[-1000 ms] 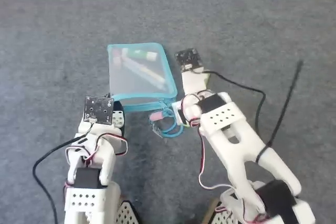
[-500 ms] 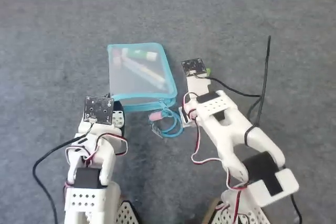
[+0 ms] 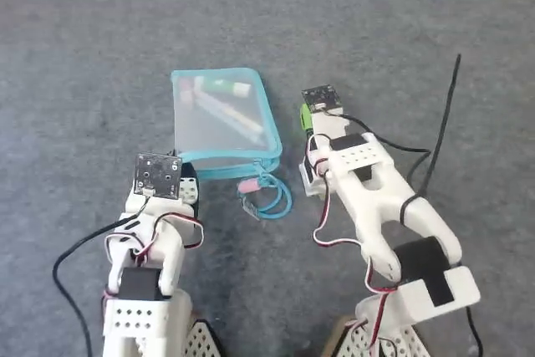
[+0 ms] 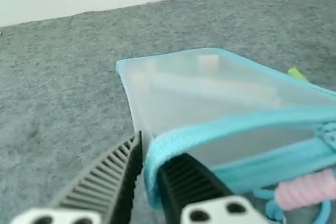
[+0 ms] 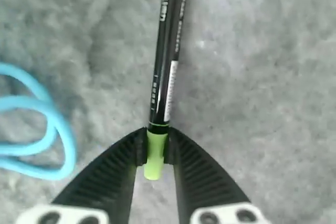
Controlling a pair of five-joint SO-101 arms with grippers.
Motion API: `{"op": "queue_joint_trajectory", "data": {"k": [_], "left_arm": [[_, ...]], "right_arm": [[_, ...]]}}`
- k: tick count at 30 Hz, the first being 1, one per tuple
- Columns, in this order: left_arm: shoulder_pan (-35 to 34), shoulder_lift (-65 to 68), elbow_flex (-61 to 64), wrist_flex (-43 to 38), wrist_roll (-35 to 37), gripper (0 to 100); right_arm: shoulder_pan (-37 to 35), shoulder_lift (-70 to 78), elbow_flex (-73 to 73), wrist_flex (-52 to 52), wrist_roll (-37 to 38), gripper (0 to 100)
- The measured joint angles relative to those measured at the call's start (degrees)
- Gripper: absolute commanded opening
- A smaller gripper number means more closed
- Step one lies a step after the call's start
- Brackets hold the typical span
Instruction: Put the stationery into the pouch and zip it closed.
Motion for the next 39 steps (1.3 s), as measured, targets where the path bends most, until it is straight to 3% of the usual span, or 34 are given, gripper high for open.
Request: {"op": "queue_joint_trajectory", "data": {"k": [4,9,16,19,27,39], "left_arm": [[0.00,0.00,0.00,-0.09,0.00,1],[0.00,0.00,0.44,-1.23,0.00,1],[0.00,0.00,1.67,-2.99,0.00,1],[0.00,0.00,1.67,-3.08,0.00,1],[0.00,0.00,1.67,-3.08,0.00,1],[0.00,0.00,1.67,-3.08,0.00,1]], "right_arm": [[0.00,-5.01,0.00,5.10,0.88,0.8],[-0.26,-18.90,0.00,16.18,11.52,0.8],[-7.65,-38.15,-2.81,36.13,25.58,0.8],[-11.08,-43.43,-5.45,41.93,28.22,0.8],[-15.91,-44.84,-11.16,48.35,28.31,0.8],[-18.20,-36.22,-10.29,46.33,22.95,0.8]]}}
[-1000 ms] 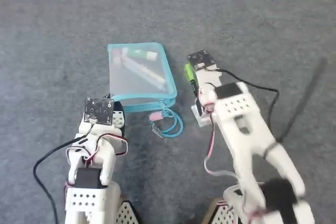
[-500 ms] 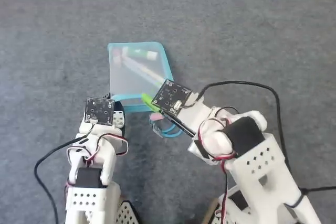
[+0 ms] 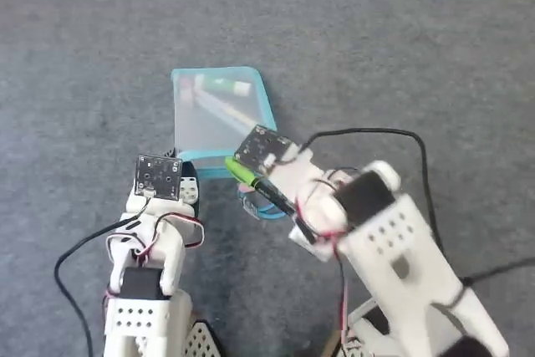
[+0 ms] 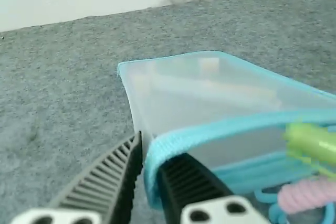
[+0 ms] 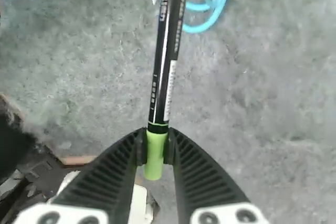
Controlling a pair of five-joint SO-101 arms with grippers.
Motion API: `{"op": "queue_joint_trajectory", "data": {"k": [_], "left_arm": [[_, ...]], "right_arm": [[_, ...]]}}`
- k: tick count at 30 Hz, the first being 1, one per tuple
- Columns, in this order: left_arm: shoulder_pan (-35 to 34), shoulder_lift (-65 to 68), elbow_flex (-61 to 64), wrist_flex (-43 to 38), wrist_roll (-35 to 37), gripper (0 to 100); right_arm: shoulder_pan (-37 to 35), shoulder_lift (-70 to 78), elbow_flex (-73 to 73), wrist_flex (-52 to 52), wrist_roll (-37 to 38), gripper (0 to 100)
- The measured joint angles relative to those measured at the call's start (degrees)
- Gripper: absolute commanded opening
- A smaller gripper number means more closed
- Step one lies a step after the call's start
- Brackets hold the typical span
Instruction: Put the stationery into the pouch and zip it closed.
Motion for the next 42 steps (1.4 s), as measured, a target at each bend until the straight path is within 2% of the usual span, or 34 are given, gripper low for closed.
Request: {"op": "queue_joint_trajectory", "data": {"k": [6,19,25,29,34,42], "left_arm": [[0.00,0.00,0.00,0.00,0.00,1],[0.09,0.00,0.00,0.00,0.00,1],[0.18,0.00,0.00,0.00,0.00,1],[0.18,0.00,0.00,0.00,0.00,1],[1.41,0.00,0.00,0.00,0.00,1],[1.76,0.00,0.00,0.00,0.00,1]], "right_arm": [[0.00,11.25,-4.04,-2.99,-1.85,0.8],[-0.09,32.09,-28.31,-3.34,-6.95,1.3],[-3.34,39.12,-37.01,-3.34,-6.95,12.5],[-7.21,40.53,-40.26,-3.34,-6.95,20.1],[-7.91,40.44,-42.11,-3.96,-7.03,20.1],[0.00,30.07,-41.23,-3.96,-7.12,16.1]]}}
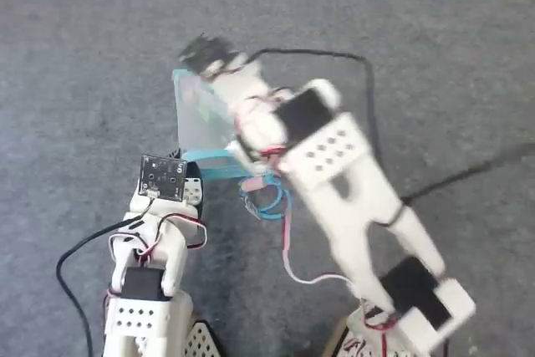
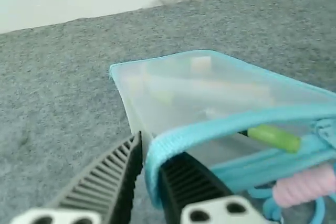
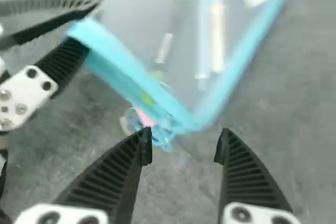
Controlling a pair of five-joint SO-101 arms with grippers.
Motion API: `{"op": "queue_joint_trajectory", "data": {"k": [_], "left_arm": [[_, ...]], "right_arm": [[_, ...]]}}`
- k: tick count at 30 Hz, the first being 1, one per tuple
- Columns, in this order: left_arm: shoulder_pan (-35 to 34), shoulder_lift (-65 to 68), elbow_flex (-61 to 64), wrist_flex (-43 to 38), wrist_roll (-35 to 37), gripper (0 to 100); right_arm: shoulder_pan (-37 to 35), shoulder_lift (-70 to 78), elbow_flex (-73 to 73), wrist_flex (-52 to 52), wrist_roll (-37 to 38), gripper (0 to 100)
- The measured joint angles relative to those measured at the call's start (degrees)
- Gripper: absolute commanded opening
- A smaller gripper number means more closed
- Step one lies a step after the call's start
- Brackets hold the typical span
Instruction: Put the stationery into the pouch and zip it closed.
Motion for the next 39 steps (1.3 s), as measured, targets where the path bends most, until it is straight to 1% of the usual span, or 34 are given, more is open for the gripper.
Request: {"op": "queue_joint_trajectory", "data": {"k": [2,5,12,16,19,21,24,29,34,39], "left_arm": [[0.00,0.00,0.00,0.00,0.00,1],[0.00,0.00,0.00,0.00,0.00,1],[0.00,0.00,0.00,0.00,0.00,1],[0.00,0.00,0.00,0.00,0.00,1],[0.09,0.00,0.00,0.00,0.00,1],[0.09,0.00,0.00,0.00,0.00,1],[0.09,0.00,0.00,0.00,0.00,1],[0.09,0.00,0.00,0.00,-0.09,1],[0.18,0.00,0.00,0.00,-0.09,1],[0.18,0.00,0.00,0.00,-0.09,1]], "right_arm": [[2.46,-2.99,3.52,-1.67,0.00,15.9],[4.22,-6.51,13.80,-7.30,0.00,15.8],[5.63,-12.75,44.22,-30.95,0.00,15.8],[5.63,-15.82,55.91,-42.37,0.00,15.8],[5.63,-16.79,61.01,-47.38,0.00,15.8],[5.63,-17.23,61.98,-48.62,-0.09,15.8],[3.78,-18.11,63.03,-49.05,-0.09,15.8],[2.46,-22.51,66.29,-49.14,-0.09,15.7],[2.11,-28.92,67.16,-45.36,-0.09,15.6],[1.76,-33.67,68.57,-43.52,-5.45,15.6]]}}
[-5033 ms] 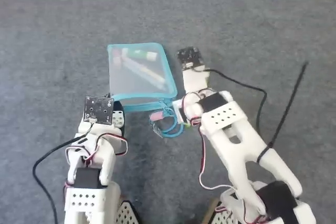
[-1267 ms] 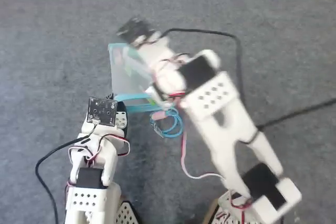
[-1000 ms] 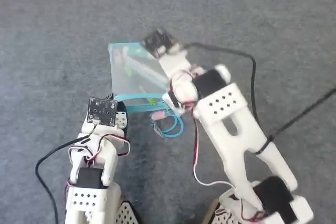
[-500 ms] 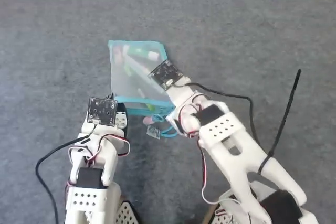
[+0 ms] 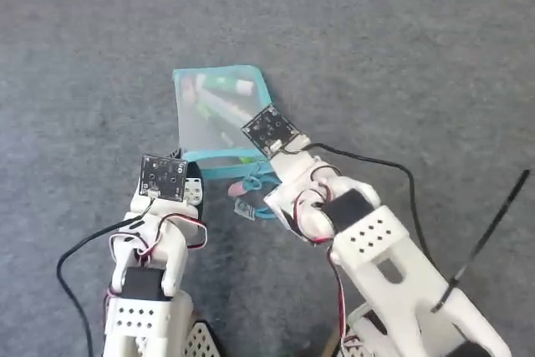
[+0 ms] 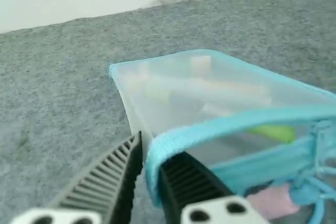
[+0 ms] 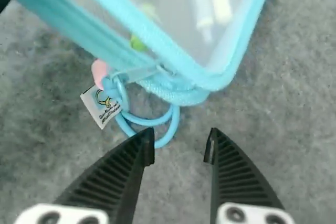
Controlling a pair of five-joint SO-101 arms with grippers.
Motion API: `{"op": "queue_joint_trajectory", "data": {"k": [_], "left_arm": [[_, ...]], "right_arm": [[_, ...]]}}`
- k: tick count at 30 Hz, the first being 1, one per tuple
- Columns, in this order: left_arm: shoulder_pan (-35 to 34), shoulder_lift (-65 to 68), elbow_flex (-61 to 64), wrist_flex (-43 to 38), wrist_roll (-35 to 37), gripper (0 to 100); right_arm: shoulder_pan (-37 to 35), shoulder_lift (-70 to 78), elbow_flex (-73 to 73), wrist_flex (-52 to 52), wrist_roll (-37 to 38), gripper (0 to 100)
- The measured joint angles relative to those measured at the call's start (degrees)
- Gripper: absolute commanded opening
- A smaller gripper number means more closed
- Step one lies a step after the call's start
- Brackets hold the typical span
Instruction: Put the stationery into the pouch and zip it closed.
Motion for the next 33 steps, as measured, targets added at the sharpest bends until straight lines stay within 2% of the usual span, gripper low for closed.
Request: {"op": "queue_joint_trajectory", "data": {"k": [16,21,28,33], "left_arm": [[0.00,0.00,0.00,0.00,0.00,1],[0.00,0.00,0.00,0.00,0.00,1],[0.00,0.00,0.00,0.00,0.00,1],[0.00,0.00,0.00,0.00,0.00,1]], "right_arm": [[-0.09,-0.79,3.96,-3.34,-1.76,15.5],[-0.09,-0.79,7.82,-7.82,-1.85,15.5],[-7.03,-0.79,11.96,-13.10,-1.85,15.6],[-7.30,-0.79,11.96,-13.27,-1.85,15.7]]}}
